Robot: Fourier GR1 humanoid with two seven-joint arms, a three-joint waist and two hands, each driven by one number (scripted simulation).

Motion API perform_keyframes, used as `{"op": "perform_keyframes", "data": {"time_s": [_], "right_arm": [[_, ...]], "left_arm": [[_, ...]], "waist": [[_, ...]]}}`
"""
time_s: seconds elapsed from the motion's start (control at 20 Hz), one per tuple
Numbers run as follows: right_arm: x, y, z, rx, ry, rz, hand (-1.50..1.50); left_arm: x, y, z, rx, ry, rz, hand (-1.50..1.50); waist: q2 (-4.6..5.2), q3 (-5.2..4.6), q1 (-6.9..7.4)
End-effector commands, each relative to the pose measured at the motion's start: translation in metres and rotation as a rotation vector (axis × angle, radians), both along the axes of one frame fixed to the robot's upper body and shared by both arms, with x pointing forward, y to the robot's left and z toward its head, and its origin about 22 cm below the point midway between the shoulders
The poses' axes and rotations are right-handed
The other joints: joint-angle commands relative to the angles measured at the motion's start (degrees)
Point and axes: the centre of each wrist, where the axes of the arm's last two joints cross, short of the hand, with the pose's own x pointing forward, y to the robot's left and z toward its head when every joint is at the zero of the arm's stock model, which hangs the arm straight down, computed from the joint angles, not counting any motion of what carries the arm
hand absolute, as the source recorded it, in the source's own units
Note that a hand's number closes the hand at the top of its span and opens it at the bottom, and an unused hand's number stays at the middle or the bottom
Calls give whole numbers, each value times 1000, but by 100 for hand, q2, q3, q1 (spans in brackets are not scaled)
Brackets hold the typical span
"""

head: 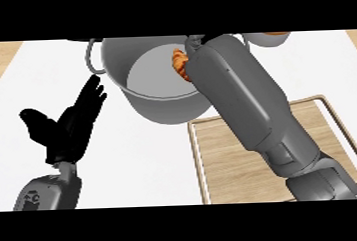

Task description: Pick the croissant from the tray and place it in the pot

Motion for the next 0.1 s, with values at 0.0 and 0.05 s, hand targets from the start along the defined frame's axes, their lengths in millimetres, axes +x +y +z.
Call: {"op": "perform_keyframes", "data": {"time_s": [0.0,0.05], "right_arm": [[0,-4,4,121,-134,-101,-150],[0,-8,8,128,-149,-123,-150]], "left_arm": [[-11,2,-8,-6,-2,43,0],[-6,7,-9,-1,11,44,0]], "waist": [[-50,2,-127],[-61,2,-194]]}}
